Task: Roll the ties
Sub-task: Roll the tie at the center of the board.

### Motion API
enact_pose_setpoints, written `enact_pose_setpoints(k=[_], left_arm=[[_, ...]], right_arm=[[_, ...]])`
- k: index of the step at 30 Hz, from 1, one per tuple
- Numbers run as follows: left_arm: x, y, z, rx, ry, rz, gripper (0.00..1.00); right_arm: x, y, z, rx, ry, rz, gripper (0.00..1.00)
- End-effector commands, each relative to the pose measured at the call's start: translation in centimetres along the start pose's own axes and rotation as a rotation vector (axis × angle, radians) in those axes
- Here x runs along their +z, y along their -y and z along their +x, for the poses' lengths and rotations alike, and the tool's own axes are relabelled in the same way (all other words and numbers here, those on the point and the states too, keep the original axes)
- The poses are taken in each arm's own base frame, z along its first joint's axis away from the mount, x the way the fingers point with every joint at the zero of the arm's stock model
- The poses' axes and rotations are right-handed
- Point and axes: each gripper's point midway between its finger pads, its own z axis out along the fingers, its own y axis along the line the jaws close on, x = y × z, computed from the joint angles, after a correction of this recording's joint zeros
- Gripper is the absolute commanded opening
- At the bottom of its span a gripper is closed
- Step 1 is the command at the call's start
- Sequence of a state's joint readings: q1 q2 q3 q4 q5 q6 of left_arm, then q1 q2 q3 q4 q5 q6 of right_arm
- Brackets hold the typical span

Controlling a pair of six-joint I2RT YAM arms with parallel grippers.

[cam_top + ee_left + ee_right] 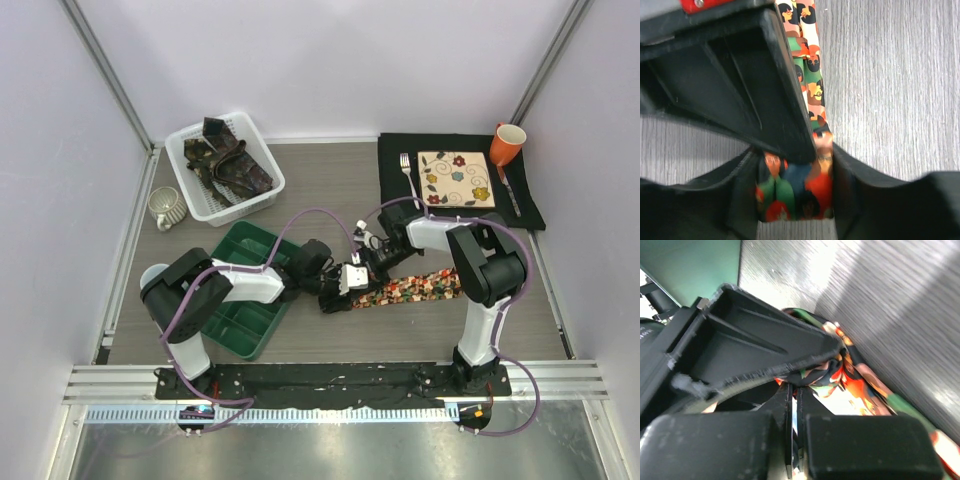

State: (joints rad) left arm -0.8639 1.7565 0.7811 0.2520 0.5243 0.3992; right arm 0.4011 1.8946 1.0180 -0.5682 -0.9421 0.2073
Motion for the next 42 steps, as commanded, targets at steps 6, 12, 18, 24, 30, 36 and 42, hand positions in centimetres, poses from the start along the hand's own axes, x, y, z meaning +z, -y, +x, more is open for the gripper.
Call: enact_pose_setpoints(k=[6,12,18,24,30,36,42], left_arm=[[-1.6,0.9,3.4,-0.112,-0.105,-0.019,0.69],[-2.5,0.3,1.2,-0.095,-0.029,-0.059,0.74],[-2.9,0.2,-0.2,-0.081,0.026,-0.071,0.77],[-1.7,-1.3,-1.8,-0.085,0.073,-0.098,0.80],[0.1,-2.2,-4.0,-0.100,0.125,-0.077,0.83],[1.7,-1.7,-5.2,-0.093,0.151,-0.052,0.79],[2.6,-1.5,-3.5,-0.111,0.087,-0.052,0.58]], right_arm=[[-1.3,4.8,0.9,0.083,-0.003,0.074,0.01],[-2.2,6.4,1.0,0.122,0.000,0.106,0.01],[-2.9,7.7,0.4,0.133,0.022,0.150,0.01],[-2.7,8.0,-0.3,0.135,0.022,0.160,0.01],[-2.7,8.1,-0.5,0.131,0.027,0.159,0.01],[-2.5,7.6,-0.6,0.126,0.031,0.149,0.01],[-2.5,7.2,-1.0,0.116,0.051,0.134,0.01]])
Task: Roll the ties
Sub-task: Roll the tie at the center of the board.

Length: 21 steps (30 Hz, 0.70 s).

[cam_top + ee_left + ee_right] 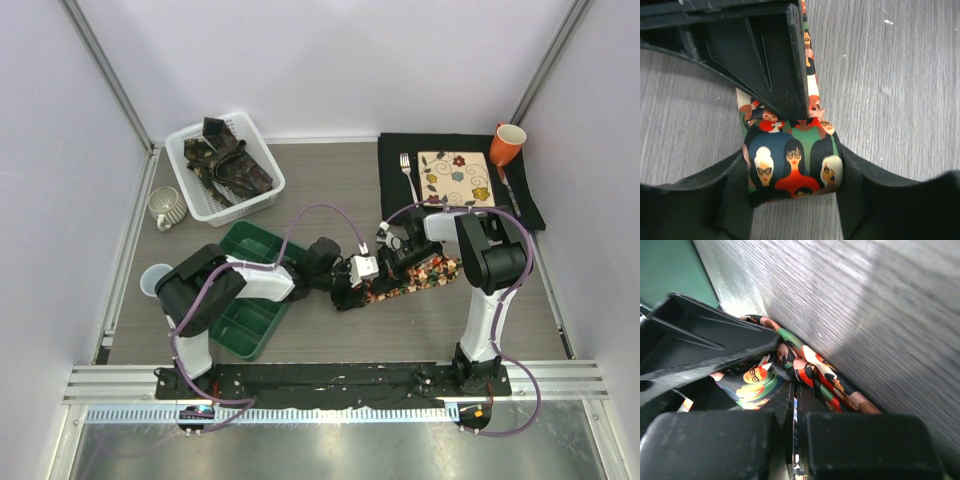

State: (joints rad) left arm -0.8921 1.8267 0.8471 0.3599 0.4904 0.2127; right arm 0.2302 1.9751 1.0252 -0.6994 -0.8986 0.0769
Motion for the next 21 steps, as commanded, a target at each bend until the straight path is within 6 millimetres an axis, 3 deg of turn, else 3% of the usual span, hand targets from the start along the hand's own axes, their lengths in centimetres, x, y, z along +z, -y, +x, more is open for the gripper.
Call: enact_pose_setpoints(k=[1,5,8,9,10,11,15,21], left_arm=[[0.5,-0.5,-0.2,0.013,-0.009,-0.012,0.54],[-0.3,0.0,1.8,0.012,-0.077,-0.009,0.28],[-1.6,0.4,3.5,0.007,-0.124,0.000,0.15],[-2.0,0.6,4.0,0.013,-0.138,0.006,0.14],[-2.6,1.2,5.3,0.008,-0.174,0.016,0.13],[-3.0,1.4,5.4,0.032,-0.180,0.022,0.11],[-4.2,2.2,6.6,0.041,-0.219,0.036,0.10],[-4.4,1.6,6.4,0.027,-0.242,0.003,0.09]], right_arm=[[0.6,1.6,-1.1,-0.021,0.036,0.081,0.01],[0.1,0.2,-0.9,-0.058,0.043,0.042,0.02],[-1.4,-1.1,-0.6,-0.092,0.046,0.008,0.18],[-2.1,-1.7,-0.4,-0.099,0.057,0.001,0.29],[-2.7,-2.1,-0.7,-0.107,0.074,-0.007,0.33],[-3.1,-2.3,-0.7,-0.114,0.085,-0.018,0.34],[-3.1,-1.9,-0.3,-0.101,0.078,-0.013,0.34],[-0.5,1.9,0.9,-0.045,-0.011,0.067,0.28]])
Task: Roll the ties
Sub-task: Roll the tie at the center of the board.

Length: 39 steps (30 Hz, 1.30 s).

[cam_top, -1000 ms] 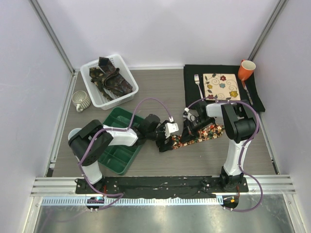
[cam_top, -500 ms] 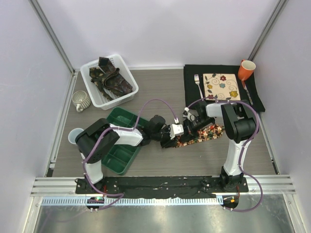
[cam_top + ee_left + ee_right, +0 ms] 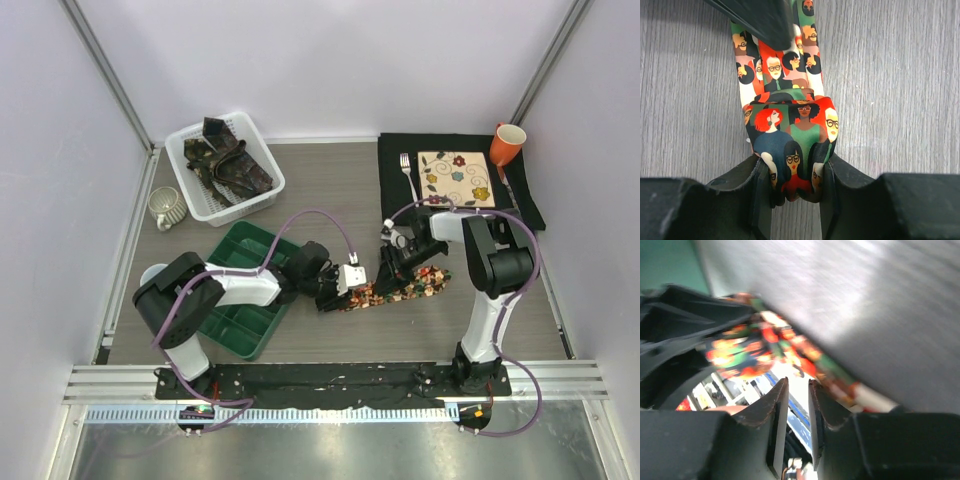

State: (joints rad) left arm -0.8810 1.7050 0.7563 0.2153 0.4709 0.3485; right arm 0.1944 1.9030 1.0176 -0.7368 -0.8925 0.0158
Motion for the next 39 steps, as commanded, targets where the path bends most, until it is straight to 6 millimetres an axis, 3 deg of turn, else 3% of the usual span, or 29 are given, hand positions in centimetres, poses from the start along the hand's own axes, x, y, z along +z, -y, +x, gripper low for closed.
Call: enact_pose_setpoints(k=[1,6,11,14,21,23,27,29,35,39], left_arm=[[-0.9,0.5,3.1,-0.060,-0.139,-0.004,0.09],[-2.1,-0.2,1.4,-0.050,-0.126,-0.045,0.14],[-3.1,0.0,2.2,-0.040,-0.178,-0.053,0.22],[-2.5,-0.2,3.6,-0.061,-0.240,-0.058,0.25],[-1.0,-0.3,4.8,-0.111,-0.340,-0.052,0.31],[-1.0,-0.3,4.8,-0.105,-0.340,-0.047,0.31],[-1.0,-0.1,4.7,-0.085,-0.343,-0.031,0.32],[-1.1,0.0,4.7,-0.077,-0.343,-0.020,0.33],[-1.0,0.1,4.5,-0.073,-0.334,-0.011,0.34],[-1.0,0.1,4.6,-0.071,-0.335,-0.012,0.35]], right_arm=[[1.3,3.2,1.0,0.012,-0.062,0.102,0.27],[1.6,4.9,0.8,0.037,-0.085,0.173,0.27],[1.7,5.5,1.4,0.049,-0.109,0.190,0.27],[1.6,4.7,1.3,0.026,-0.099,0.167,0.27],[1.0,1.9,1.5,-0.022,-0.076,0.104,0.28],[0.5,-0.1,0.6,-0.063,-0.042,0.030,0.31],[-0.2,-4.2,-0.8,-0.127,0.010,-0.108,0.50],[-0.1,-5.4,-0.7,-0.134,0.009,-0.144,0.50],[1.6,-6.9,0.1,-0.122,-0.028,-0.200,0.50],[2.6,-6.6,-0.5,-0.121,-0.015,-0.195,0.50]])
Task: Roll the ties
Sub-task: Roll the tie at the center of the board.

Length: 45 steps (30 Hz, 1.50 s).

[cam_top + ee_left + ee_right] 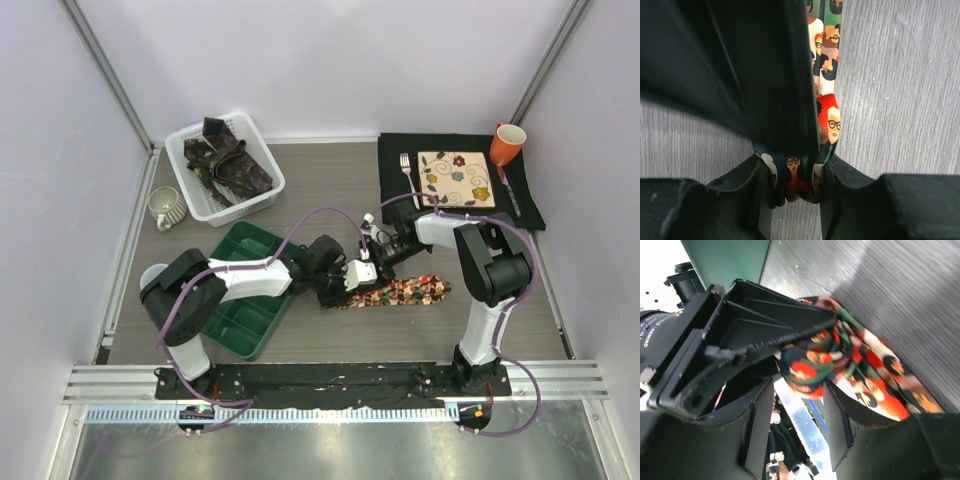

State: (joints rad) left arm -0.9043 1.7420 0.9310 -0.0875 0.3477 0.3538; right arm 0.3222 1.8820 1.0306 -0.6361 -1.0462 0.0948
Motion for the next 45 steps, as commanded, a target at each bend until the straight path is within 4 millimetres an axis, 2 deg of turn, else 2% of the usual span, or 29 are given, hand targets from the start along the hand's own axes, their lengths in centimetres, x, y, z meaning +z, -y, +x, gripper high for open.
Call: enact_pose_setpoints(k=[1,3,4,7,8,11,15,16,18,21,22,23,24,26,27,29,30,32,37,45], left_arm=[[0.1,0.8,4.2,-0.022,-0.148,0.022,0.36],[0.2,0.9,4.1,-0.017,-0.143,0.026,0.36],[0.1,0.9,4.1,-0.016,-0.141,0.026,0.36],[0.1,0.8,3.9,-0.015,-0.135,0.023,0.38],[0.2,0.9,3.9,-0.017,-0.133,0.026,0.39],[0.1,0.6,3.2,-0.019,-0.106,0.015,0.44],[-1.0,-0.3,0.7,-0.020,0.007,-0.019,0.58],[-1.8,-0.9,-0.6,-0.022,0.048,-0.046,0.62],[-2.9,-2.0,-2.4,-0.020,0.099,-0.095,0.65],[-5.9,-3.2,-6.2,-0.018,0.239,-0.172,0.71],[-7.7,-3.5,-7.8,-0.004,0.304,-0.217,0.72],[-8.6,-3.7,-8.8,-0.023,0.372,-0.250,0.72],[-9.4,-3.8,-9.5,-0.029,0.421,-0.277,0.83],[-11.0,-3.6,-10.6,-0.033,0.530,-0.310,0.92],[-11.1,-3.4,-10.7,-0.027,0.542,-0.304,0.99],[-10.2,-2.3,-9.9,-0.010,0.502,-0.235,1.00],[-9.6,-2.1,-9.4,0.064,0.457,-0.213,1.00],[-8.7,-2.1,-8.6,0.063,0.413,-0.182,1.00],[-6.4,-0.8,-7.5,0.116,0.455,-0.085,1.00],[-2.5,-1.4,-5.1,0.117,0.451,-0.086,1.00]], right_arm=[[0.8,-0.5,-0.9,-0.006,0.023,-0.029,0.47],[1.0,0.6,-0.9,0.000,0.018,0.012,0.39],[1.3,1.4,-0.6,0.022,0.004,0.026,0.29],[1.3,2.4,-0.3,0.046,-0.010,0.043,0.12],[1.4,2.7,-0.1,0.059,-0.020,0.050,0.01],[0.9,3.6,0.1,0.071,-0.024,0.079,0.01],[0.2,5.1,0.9,0.093,-0.043,0.111,0.01],[0.0,5.5,1.0,0.087,-0.045,0.123,0.01],[-0.3,6.3,1.3,0.119,-0.050,0.151,0.01],[-0.6,7.3,1.4,0.104,-0.056,0.191,0.01],[-0.6,7.4,1.4,0.103,-0.059,0.199,0.01],[-0.7,7.8,1.4,0.103,-0.059,0.220,0.01],[-0.7,7.9,1.4,0.101,-0.063,0.229,0.01],[-0.9,8.2,1.3,0.090,-0.063,0.253,0.01],[-1.0,8.5,1.3,0.088,-0.066,0.272,0.01],[-1.1,8.8,1.0,0.085,-0.069,0.285,0.01],[-1.0,8.9,1.0,0.071,-0.079,0.294,0.01],[-0.8,8.9,0.8,0.050,-0.093,0.304,0.01],[0.2,8.8,0.1,0.018,-0.118,0.303,0.01],[1.6,8.5,-0.9,-0.009,-0.119,0.279,0.01]])
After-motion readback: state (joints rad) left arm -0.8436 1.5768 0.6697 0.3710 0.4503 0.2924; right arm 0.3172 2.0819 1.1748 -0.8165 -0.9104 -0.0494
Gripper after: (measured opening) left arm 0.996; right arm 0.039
